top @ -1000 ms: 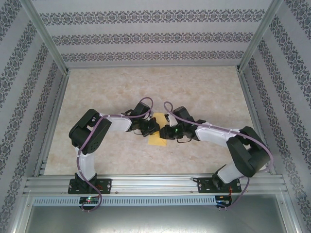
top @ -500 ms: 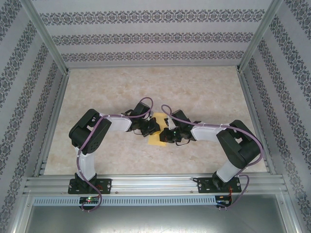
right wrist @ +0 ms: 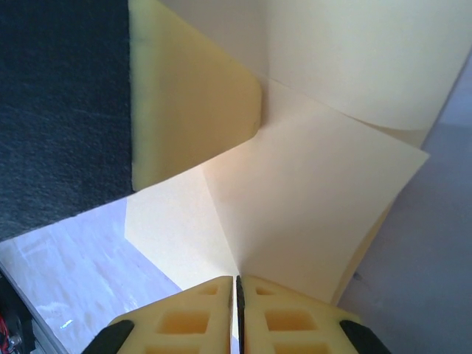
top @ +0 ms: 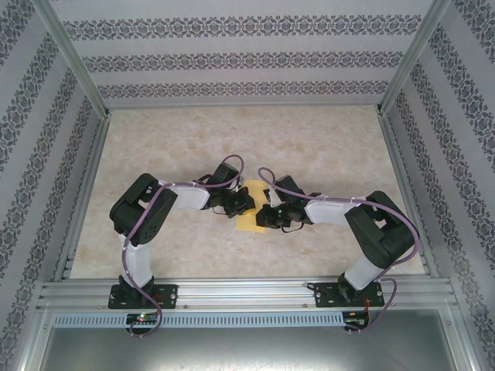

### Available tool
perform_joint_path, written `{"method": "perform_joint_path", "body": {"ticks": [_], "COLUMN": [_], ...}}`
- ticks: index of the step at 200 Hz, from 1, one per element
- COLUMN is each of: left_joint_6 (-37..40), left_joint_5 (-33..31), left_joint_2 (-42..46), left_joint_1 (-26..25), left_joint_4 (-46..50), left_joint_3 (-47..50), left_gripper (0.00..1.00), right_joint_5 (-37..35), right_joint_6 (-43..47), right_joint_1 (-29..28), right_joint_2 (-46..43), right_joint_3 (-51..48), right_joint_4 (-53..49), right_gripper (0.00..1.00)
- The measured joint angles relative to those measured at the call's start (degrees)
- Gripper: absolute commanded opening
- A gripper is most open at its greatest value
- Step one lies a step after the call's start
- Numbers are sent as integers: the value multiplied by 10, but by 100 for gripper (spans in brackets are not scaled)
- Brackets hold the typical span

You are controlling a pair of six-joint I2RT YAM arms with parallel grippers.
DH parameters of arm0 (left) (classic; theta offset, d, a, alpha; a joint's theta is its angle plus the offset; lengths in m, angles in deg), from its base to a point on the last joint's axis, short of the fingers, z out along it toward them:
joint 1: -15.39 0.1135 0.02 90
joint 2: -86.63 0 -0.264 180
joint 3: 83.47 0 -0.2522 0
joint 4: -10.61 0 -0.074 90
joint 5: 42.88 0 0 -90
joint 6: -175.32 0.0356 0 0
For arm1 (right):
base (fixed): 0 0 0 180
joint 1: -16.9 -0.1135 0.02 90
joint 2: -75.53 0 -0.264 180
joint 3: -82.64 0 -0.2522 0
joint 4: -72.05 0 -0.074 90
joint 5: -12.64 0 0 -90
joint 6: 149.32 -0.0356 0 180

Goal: Fold a paper plane with a square sheet of paper (pick it up from the middle)
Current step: Fold the triangle a second time at the center of the table.

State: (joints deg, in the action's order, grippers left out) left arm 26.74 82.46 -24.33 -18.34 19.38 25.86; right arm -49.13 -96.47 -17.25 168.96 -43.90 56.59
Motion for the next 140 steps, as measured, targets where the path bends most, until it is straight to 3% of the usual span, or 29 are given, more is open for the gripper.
{"method": "perform_joint_path", "body": {"ticks": [140], "left_joint_6": [0], "left_joint_5": [5], "left_joint_2": [0], "left_joint_1": [0], "left_joint_4": [0], "left_joint_3": [0], "left_gripper": [0], "right_joint_5": [3], "right_joint_6": [-14], "right_joint_1": [3], "right_joint_2": [-48], "right_joint_3": [-78], "right_joint_4": [57], "right_gripper": [17]}}
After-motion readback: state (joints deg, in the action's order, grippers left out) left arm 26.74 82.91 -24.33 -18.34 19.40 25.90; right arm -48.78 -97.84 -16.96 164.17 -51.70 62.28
